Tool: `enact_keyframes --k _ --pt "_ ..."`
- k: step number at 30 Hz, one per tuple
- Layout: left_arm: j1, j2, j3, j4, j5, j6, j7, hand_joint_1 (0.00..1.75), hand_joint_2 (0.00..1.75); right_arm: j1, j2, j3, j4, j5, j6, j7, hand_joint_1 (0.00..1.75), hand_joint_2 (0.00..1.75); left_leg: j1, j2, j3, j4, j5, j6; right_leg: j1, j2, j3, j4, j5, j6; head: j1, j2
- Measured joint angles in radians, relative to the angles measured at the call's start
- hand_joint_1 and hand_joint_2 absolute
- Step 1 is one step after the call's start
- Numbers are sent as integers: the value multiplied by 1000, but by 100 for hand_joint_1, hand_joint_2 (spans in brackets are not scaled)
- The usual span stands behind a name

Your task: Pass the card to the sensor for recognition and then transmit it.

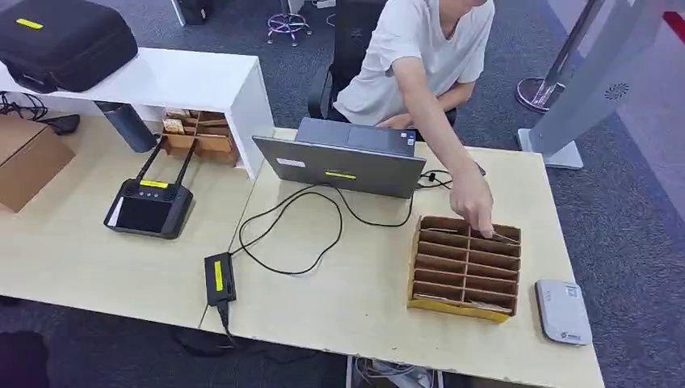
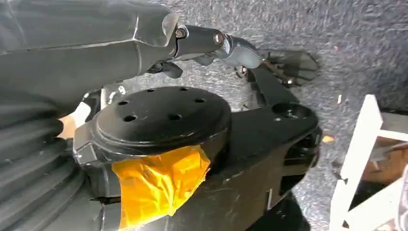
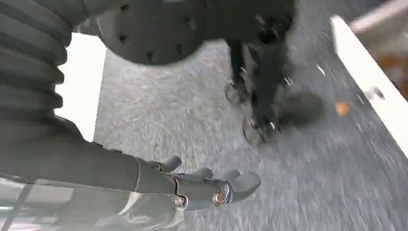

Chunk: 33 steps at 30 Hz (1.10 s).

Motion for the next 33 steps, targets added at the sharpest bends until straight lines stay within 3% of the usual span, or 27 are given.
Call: enact_keyframes --k 10,11,13,14,15,18,20,23,28,33 --pt "5 13 -27 0 63 -1 5 0 175 37 -29 -120 -12 -86 -184 -40 0 175 0 0 0 0 -1 0 0 0 -1 0 0 0 0 0" --pt "6 13 -29 0 76 -1 4 0 175 59 -31 -132 -33 -77 -206 7 0 175 0 -1 0 0 -1 0 0 0 -1 0 -1 0 -1 0" --pt "9 14 -39 0 103 0 2 0 175 176 14 -156 -295 -2 -277 240 0 175 0 -7 0 0 -1 1 0 -6 2 0 -4 0 0 0" --pt "15 15 -44 0 114 1 0 0 175 227 41 -174 -419 44 -295 326 0 175 1 -7 0 0 -2 0 1 -7 2 0 -4 0 0 0" --pt "20 17 -48 0 123 4 -1 0 175 263 60 -195 -513 83 -301 379 0 175 1 -5 0 0 -2 -1 1 -5 1 0 -4 0 -1 0" --pt "21 20 -57 0 151 6 -16 0 175 339 142 -271 -769 195 -276 419 0 175 1 -3 0 0 -3 -2 1 -2 0 1 -4 -1 0 0" --pt "23 22 -70 0 181 6 -22 0 175 345 195 -359 -908 283 -219 411 0 175 1 -1 1 0 -3 -2 1 -1 0 1 -4 -1 -3 0" --pt "28 25 -84 -1 210 6 -31 0 175 329 251 -511 -1068 329 -204 345 0 175 1 -2 1 0 -3 -2 1 -2 1 1 -4 -1 -2 0" --pt "35 29 -111 -5 231 14 -44 0 175 251 294 -710 -1233 200 -310 157 0 175 0 0 2 0 -3 -2 0 0 1 1 -4 -1 -2 0" --pt "29 34 -146 -10 241 14 -52 0 175 133 305 -858 -1340 41 -314 47 0 175 0 1 3 0 -3 -2 0 1 2 1 -3 -1 -3 0"
